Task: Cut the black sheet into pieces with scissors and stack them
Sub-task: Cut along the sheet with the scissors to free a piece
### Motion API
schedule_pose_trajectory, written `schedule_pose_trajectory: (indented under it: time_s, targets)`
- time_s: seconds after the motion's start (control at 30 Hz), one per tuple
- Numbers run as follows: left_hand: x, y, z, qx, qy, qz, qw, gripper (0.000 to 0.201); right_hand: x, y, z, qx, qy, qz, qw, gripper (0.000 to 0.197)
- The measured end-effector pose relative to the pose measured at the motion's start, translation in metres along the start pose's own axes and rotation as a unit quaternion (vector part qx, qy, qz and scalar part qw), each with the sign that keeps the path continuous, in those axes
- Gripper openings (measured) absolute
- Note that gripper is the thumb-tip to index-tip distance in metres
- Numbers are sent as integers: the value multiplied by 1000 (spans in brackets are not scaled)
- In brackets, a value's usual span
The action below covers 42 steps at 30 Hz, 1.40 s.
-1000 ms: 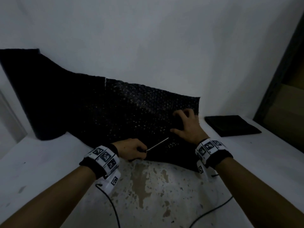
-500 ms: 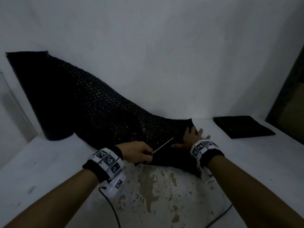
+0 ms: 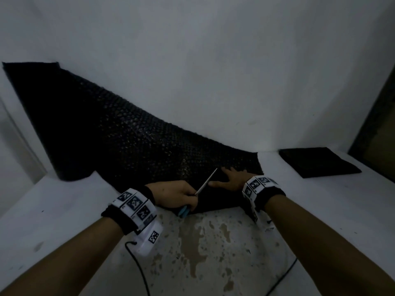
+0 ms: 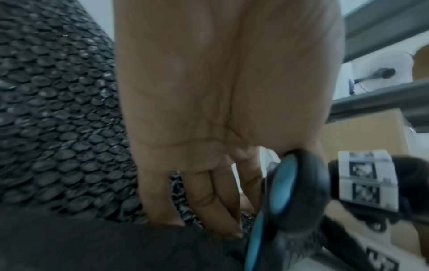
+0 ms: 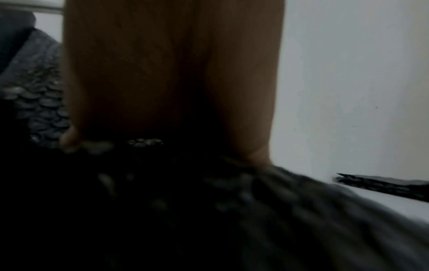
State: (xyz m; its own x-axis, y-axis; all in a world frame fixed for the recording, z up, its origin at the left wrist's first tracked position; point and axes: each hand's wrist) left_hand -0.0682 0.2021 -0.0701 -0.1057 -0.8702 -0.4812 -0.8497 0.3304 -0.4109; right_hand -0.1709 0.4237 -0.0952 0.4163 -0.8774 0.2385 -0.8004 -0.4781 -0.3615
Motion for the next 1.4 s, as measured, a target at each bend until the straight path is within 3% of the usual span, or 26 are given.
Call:
schedule_pose_trajectory:
  time_s: [0.2,0.4,0.5,0.67,0.87,1.07,1.4]
  targets:
    - [-1,8,8,-19,-68,-12,997,35,-8,-7,0,33,-55,14,998,107]
    - [-11,33,-9,-166,-54,19,984,40,-14,-20,-7,51,-53,2,997,110]
    - [-16,44,-14,-141,-18,-29,989,45,-19,-25,-7,51,-53,12,997,113]
    - [-13,57,-8,-98,-55,-117,987,50,-38,-27,-7,47,-22,22,998,117]
    - [-23,63,-8,-88,-76,-141,983,52,-34,-37,-7,43,-38,19,998,123]
    - [-31,66,-6,-84,-112,-158,978,55,-35,-61,6,122,-93,-7,988,120]
    - [-39,62,4,-114,-213,-184,953,49,-69,-58,12,62,-8,-42,997,120]
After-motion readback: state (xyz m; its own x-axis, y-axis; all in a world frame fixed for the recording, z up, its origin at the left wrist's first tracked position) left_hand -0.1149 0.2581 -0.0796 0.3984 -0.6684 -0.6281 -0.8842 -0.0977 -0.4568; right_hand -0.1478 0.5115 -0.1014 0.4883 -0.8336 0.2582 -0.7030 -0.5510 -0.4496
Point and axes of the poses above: each hand's wrist, its own y-axis towards the middle knuckle, its own z-axis out of the palm, x = y × z, and after that the axes turned 12 degrees about -z, right-handed
